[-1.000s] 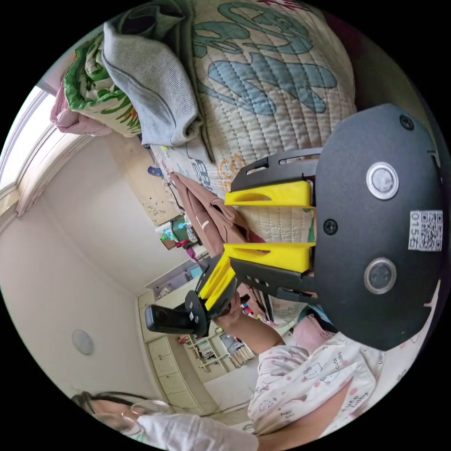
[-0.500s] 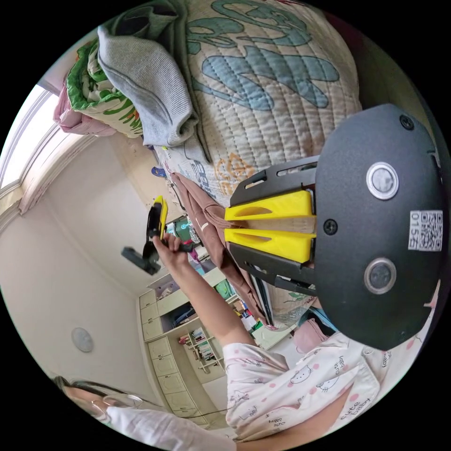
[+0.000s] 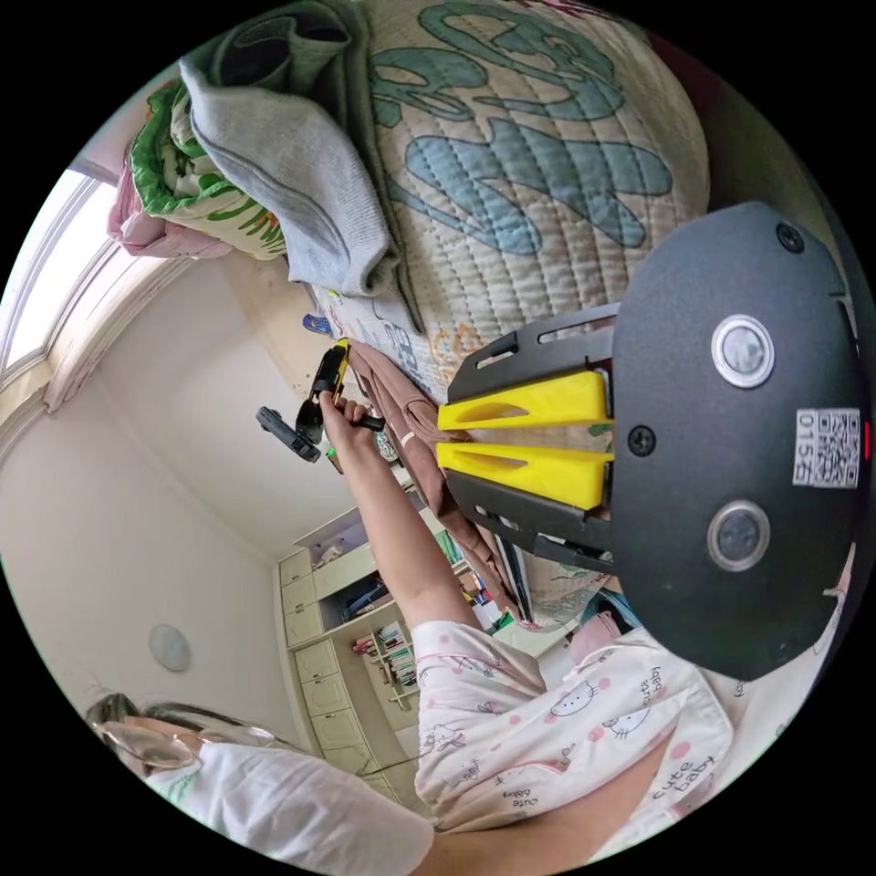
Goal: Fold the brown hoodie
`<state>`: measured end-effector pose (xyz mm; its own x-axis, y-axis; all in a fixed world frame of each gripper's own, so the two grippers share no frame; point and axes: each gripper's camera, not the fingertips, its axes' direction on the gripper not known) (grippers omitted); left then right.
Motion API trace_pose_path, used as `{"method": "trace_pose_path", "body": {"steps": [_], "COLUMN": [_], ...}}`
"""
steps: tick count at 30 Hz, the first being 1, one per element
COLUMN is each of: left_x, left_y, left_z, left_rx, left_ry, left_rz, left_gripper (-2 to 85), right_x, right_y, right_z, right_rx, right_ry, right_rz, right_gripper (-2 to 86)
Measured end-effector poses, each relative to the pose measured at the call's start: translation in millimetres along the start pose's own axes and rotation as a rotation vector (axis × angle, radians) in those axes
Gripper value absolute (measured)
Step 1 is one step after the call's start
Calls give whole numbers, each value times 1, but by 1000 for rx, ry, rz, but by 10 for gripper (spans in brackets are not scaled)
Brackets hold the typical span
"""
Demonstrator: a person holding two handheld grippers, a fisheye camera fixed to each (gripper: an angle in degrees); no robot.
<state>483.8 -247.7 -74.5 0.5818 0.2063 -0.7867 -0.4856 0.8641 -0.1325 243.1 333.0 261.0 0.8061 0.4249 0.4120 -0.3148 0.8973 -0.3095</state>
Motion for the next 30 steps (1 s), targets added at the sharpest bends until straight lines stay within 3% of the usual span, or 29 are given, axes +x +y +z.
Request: {"method": "trace_pose_path", "body": {"steps": [3, 8, 12, 20, 26, 30], "left_x": [7, -13, -67, -262, -381, -405], "left_y": [-7, -3, 40, 259, 376, 399], "left_z": [-50, -175, -260, -364, -331, -315], "left_rx": [107, 341, 468, 597, 427, 370], "left_ry": [-20, 92, 193, 289, 341, 347], "left_rz": [-8, -29, -74, -179, -316, -300], "left_gripper": [15, 13, 13, 11, 7, 3], "right_x": [-6, -37, -84, -197, -273, -307], "right_y": [-12, -52, -76, -60, -2, 18], "right_z": [-21, -78, -90, 29, 151, 183], "right_rx": [51, 232, 267, -20, -318, -407], "right_ry": [80, 190, 103, -438, -505, -456], "right_rz": [-55, -196, -350, -418, -405, -483], "right_gripper": [8, 8, 9, 11, 13, 14]}}
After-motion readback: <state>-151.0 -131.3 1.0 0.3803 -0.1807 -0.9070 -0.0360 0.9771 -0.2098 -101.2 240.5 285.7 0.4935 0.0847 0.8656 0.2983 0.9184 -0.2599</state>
